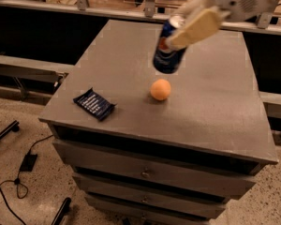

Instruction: Move pepsi can near rxbar blueberry

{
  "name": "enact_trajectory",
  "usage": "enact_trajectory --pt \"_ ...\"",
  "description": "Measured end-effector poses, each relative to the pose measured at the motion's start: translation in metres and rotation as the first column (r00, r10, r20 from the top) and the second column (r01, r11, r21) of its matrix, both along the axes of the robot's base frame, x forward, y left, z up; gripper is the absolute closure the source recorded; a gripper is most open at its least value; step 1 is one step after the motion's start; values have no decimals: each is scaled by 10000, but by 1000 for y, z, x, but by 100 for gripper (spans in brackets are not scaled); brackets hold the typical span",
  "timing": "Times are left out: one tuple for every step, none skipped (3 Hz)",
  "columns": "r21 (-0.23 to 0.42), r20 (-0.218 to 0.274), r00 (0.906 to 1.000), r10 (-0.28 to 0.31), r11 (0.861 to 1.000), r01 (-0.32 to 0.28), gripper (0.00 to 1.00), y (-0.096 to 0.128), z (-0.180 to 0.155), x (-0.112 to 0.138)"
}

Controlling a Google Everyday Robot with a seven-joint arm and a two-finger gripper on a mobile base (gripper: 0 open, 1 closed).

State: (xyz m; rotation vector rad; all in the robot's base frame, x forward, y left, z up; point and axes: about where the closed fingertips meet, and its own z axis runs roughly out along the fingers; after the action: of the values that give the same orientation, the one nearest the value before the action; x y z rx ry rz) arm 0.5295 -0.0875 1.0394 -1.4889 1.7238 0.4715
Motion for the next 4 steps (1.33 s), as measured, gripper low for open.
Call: enact_trajectory --pt "575 -412 9990 -190 9981 214 100 73 -6 31" --pt "504 -421 9990 -154 9986 175 100 76 -6 31" --pt "229 -594 9982 -56 9997 70 100 94 -9 37" --pt "-569 -912 9958 -1 9984 -52 100 125 -29 41"
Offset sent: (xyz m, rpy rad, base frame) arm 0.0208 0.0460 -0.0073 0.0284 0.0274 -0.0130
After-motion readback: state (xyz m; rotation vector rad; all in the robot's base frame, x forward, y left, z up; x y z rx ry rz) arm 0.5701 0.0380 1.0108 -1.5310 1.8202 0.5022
